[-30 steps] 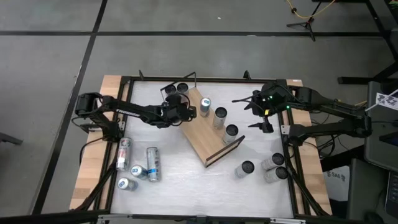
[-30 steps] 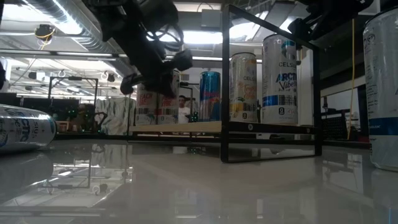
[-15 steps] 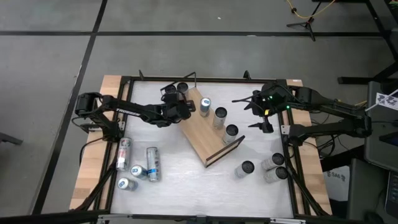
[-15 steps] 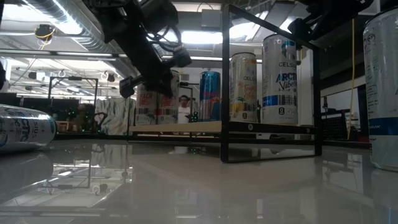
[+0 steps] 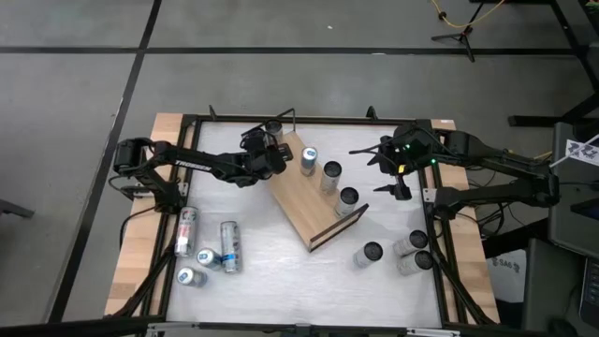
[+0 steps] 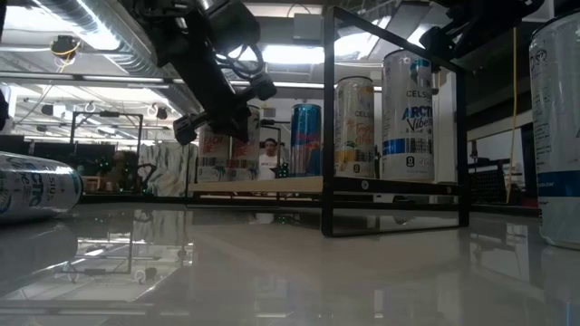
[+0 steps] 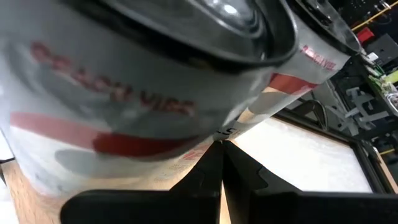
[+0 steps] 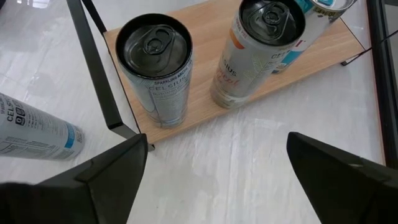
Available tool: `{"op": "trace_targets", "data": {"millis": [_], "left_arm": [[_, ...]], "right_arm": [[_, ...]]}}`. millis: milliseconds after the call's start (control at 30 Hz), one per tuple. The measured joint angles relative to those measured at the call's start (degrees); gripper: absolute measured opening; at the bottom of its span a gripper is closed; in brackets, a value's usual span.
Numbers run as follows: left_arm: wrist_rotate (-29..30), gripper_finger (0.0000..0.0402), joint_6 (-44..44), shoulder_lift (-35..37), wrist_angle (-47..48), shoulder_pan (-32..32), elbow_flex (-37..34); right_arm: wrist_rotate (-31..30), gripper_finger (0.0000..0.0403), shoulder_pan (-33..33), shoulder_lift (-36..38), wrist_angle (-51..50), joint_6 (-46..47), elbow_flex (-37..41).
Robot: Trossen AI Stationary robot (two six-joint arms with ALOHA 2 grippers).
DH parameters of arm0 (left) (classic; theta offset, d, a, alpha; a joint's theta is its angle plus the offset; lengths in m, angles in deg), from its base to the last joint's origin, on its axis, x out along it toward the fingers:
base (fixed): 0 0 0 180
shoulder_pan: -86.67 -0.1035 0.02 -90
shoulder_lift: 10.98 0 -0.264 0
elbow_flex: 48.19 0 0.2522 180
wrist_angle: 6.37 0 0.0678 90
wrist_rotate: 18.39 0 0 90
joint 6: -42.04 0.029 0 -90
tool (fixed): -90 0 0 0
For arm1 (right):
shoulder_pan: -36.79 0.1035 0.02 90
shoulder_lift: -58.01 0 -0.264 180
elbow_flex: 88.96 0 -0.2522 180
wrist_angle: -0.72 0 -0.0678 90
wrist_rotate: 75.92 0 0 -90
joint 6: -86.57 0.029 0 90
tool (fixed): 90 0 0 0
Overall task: Place canned beverage on shelf
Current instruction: Put the right white-pink soda can on the shelf and align with the other white-pink soda can
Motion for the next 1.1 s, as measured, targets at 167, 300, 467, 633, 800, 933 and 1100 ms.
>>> {"op": "trace_targets", "data": {"millis": [167, 300, 467, 633, 800, 933, 1100], "left_arm": [[0.0, 0.0000, 0.4, 0.0, 0.0, 1.4, 0.0], [0.5, 0.0000, 1.2, 0.0, 0.0, 3.1, 0.0], [1.3, 0.0000, 7.7, 1.8, 0.0, 5.2, 0.0], [-0.5, 0.0000, 14.1, 6.1, 1.6, 7.1, 0.0], [-4.2, 0.0000, 16.1, 12.4, 10.5, 7.8, 0.0], [-6.5, 0.0000, 15.1, 16.9, 21.7, 7.7, 0.0], [-7.5, 0.0000, 10.3, 18.9, 32.5, 7.6, 0.0]], "right_arm": [[0.0, 0.0379, 0.0, 0.0, 0.0, 0.0, 0.0], [0.0, 0.0379, 0.0, 0.0, 0.0, 0.0, 0.0], [0.0, 0.0379, 0.0, 0.0, 0.0, 0.0, 0.0], [0.0, 0.0379, 0.0, 0.0, 0.0, 0.0, 0.0], [0.0, 0.0379, 0.0, 0.0, 0.0, 0.0, 0.0], [0.0, 0.0379, 0.0, 0.0, 0.0, 0.0, 0.0], [0.0, 0.0379, 0.0, 0.0, 0.2, 0.0, 0.0]]}}
